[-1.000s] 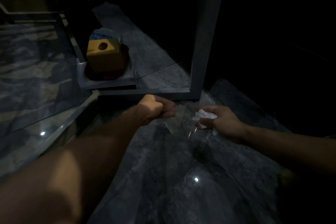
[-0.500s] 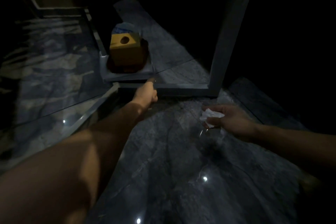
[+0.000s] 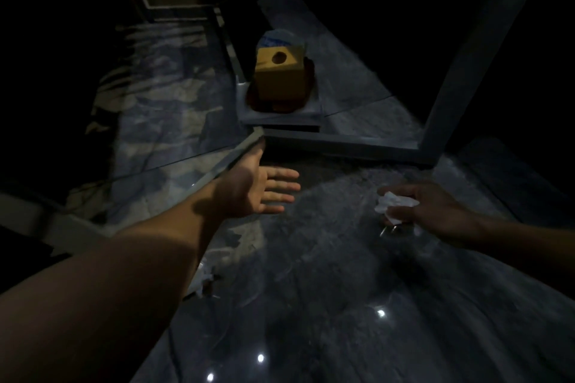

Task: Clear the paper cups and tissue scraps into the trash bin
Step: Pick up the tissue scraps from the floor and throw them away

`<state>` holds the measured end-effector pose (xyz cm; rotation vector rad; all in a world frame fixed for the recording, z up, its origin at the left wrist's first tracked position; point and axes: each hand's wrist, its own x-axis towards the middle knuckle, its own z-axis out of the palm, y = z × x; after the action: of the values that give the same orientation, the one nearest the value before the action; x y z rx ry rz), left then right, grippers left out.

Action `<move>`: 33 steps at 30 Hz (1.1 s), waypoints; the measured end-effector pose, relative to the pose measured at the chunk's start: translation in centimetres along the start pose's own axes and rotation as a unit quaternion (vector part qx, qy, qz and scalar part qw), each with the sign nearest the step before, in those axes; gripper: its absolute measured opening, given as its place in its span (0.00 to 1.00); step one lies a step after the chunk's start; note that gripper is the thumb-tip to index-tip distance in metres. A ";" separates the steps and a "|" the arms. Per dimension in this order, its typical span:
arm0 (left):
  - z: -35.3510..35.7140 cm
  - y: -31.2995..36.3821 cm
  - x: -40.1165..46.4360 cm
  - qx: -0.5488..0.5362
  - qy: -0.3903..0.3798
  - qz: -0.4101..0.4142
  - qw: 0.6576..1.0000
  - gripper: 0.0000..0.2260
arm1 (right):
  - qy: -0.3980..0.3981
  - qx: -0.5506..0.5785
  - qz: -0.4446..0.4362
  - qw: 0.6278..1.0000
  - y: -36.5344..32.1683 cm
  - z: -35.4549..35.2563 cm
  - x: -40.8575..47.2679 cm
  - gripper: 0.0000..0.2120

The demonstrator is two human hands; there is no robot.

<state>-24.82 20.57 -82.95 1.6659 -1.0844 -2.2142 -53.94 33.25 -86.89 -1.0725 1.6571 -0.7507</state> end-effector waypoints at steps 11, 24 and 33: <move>-8.3 -6.1 -2.5 0.127 0.088 -0.048 0.987 0.35 | -0.015 -0.059 -0.009 0.998 0.3 2.1 0.3 0.20; -11.2 -11.3 -4.4 0.218 0.249 -0.096 0.939 0.14 | -0.012 -0.076 0.002 0.997 0.9 2.6 0.6 0.18; -11.6 -15.5 -3.4 0.350 0.381 -0.100 0.850 0.32 | -0.024 -0.058 -0.025 0.998 1.9 2.4 1.1 0.19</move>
<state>-8.90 28.36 -91.41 2.6862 -1.5733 -0.9765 -52.40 33.09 -89.69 -1.2077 1.6548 -0.6619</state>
